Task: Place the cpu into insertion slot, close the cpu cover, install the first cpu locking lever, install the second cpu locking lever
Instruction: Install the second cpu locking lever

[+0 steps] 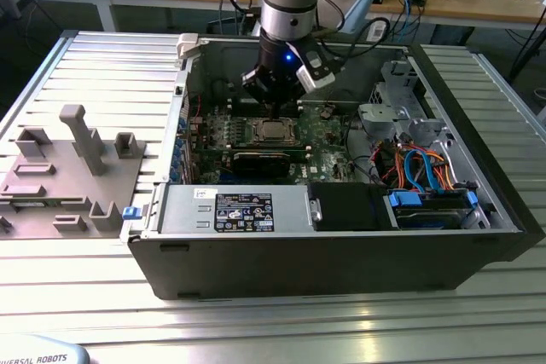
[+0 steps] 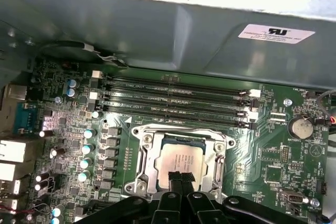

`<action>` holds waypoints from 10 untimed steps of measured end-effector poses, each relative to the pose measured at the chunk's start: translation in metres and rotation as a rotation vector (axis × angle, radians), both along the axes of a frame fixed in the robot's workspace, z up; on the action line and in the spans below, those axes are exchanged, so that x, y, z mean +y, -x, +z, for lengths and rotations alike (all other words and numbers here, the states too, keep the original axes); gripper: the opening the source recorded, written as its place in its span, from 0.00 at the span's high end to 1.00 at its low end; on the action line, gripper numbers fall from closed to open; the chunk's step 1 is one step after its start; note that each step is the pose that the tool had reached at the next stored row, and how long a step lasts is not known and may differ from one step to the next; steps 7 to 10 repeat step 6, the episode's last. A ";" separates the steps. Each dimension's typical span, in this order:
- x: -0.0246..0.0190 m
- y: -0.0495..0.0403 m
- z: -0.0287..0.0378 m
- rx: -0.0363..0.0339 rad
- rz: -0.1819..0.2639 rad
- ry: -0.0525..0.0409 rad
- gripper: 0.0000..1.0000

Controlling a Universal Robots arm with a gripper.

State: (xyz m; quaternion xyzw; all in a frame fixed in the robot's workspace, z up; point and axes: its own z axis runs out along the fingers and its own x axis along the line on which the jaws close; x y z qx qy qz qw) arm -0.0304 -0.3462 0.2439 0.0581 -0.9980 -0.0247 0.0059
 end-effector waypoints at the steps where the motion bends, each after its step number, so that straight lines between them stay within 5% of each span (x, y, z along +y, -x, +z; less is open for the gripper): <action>1: 0.0000 0.0000 0.0002 -0.0001 0.000 -0.0002 0.89; 10: 0.0000 0.0000 0.0004 0.0000 0.000 -0.0001 0.89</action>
